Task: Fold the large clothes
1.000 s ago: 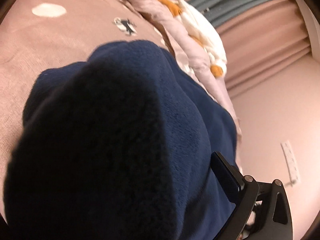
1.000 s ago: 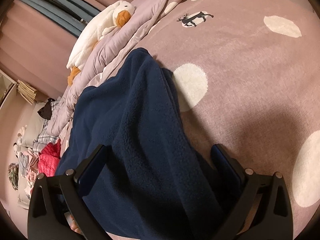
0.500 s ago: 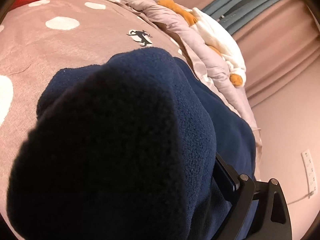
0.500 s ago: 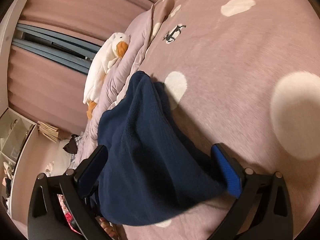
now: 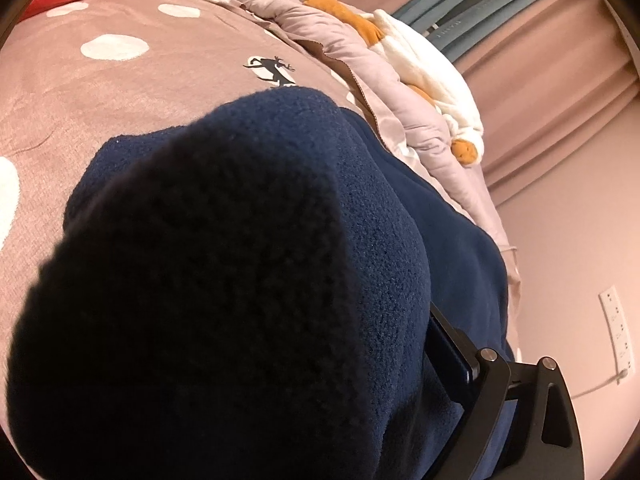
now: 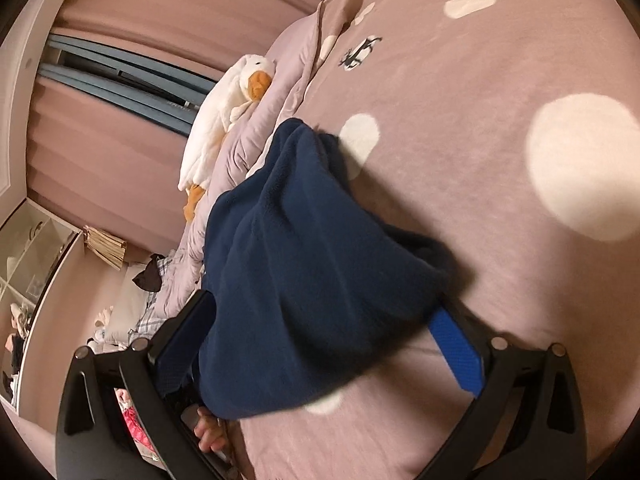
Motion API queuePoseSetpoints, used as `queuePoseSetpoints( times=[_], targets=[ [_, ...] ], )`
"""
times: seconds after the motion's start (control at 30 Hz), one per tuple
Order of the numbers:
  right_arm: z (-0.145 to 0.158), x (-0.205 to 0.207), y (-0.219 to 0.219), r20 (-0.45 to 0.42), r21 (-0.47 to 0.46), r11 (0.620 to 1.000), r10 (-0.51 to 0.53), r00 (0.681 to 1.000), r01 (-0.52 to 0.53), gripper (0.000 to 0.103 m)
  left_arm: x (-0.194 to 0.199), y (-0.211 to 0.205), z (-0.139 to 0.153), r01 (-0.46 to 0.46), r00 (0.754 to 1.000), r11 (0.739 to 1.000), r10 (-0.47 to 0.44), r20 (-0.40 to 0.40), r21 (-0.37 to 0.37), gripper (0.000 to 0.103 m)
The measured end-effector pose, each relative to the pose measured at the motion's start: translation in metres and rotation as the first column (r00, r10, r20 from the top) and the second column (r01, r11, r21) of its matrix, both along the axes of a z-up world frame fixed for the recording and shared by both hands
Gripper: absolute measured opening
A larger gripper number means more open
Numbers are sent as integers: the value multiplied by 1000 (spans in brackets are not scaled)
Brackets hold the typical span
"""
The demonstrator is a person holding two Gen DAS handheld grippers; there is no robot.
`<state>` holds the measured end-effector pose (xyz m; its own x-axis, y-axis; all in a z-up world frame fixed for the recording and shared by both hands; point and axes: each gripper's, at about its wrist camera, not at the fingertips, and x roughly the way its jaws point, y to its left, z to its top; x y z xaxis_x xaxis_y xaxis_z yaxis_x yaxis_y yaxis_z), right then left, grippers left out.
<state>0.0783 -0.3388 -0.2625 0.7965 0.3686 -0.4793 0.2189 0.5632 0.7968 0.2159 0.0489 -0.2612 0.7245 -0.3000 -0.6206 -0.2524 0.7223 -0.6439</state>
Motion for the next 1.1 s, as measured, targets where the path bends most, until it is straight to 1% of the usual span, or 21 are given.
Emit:
queuePoseSetpoints(
  times=[0.07, 0.13, 0.17, 0.27, 0.3, 0.33, 0.4, 0.47, 0.53, 0.57, 0.6, 0.63, 0.67, 0.77, 0.83, 0.9, 0.93, 1.0, 1.03, 1.1],
  targets=[
    [-1, 11, 0, -17, 18, 1000, -19, 1000, 19, 103, -3, -1, -1, 3, 1000, 1000, -3, 0, 4, 96],
    [0, 27, 0, -57, 45, 999, -23, 998, 26, 103, -3, -2, 0, 4, 1000, 1000, -4, 1, 6, 96],
    [1, 34, 0, -63, 64, 998, -18, 998, 22, 103, -3, -2, 0, 3, 1000, 1000, -3, -1, 5, 96],
    [-2, 64, 6, -63, 195, 980, 56, 996, -43, 96, -4, -3, 1, -8, 1000, 1000, 8, -23, 8, 96],
    [-4, 68, 9, -71, 205, 977, 64, 995, -48, 95, -4, -3, 1, -8, 1000, 1000, 8, -29, 12, 96],
    [-6, 73, 13, -89, 194, 980, 57, 994, -39, 93, -6, -4, 1, -6, 999, 1000, 6, -33, 14, 96],
    [-7, 78, 23, -111, 115, 993, 5, 994, 8, 89, -6, -4, 1, -7, 999, 1000, 8, -32, 12, 96],
    [-3, 77, 30, -86, 51, 999, -2, 996, 6, 86, -8, -4, 1, -14, 999, 1000, 15, -29, 14, 95],
    [-1, 74, 34, -62, -19, 1000, 8, 998, -9, 76, -8, -5, 2, -22, 999, 999, 23, -34, 30, 91],
    [-3, 72, 33, -50, -35, 999, 14, 999, -16, 74, -9, -6, 3, -24, 999, 999, 26, -36, 40, 89],
    [-4, 71, 32, -40, -45, 999, 19, 999, -21, 71, -10, -6, 3, -28, 999, 999, 29, -36, 39, 87],
    [-4, 69, 33, -29, -61, 998, 22, 999, -24, 67, -11, -4, 3, -28, 999, 999, 29, -37, 30, 83],
    [-5, 68, 33, -24, -80, 996, 23, 999, -25, 67, -12, -2, 3, -29, 999, 999, 29, -40, 18, 81],
    [-3, 67, 39, 3, -138, 990, 28, 1000, -27, 65, -14, 11, 3, -42, 998, 997, 39, -43, -62, 73],
    [-2, 67, 42, 29, -150, 988, 50, 998, -45, 64, -16, 19, 5, -50, 998, 994, 46, -45, -101, 65],
    [-1, 67, 46, 46, -123, 989, 91, 995, -84, 62, -22, 26, 10, -73, 997, 992, 69, -38, -105, 59],
    [1, 68, 49, 62, -100, 988, 127, 990, -120, 60, -26, 29, 15, -88, 996, 992, 86, -24, -90, 56],
    [7, 67, 59, 81, -84, 983, 173, 982, -166, 60, -31, 32, 25, -105, 994, 993, 105, -2, -43, 55],
    [12, 66, 66, 87, -90, 978, 195, 977, -187, 60, -34, 36, 32, -118, 993, 993, 118, 11, -9, 55],
    [21, 66, 80, 79, -113, 972, 216, 973, -207, 60, -43, 41, 38, -150, 988, 988, 149, 32, 21, 54]
  ],
)
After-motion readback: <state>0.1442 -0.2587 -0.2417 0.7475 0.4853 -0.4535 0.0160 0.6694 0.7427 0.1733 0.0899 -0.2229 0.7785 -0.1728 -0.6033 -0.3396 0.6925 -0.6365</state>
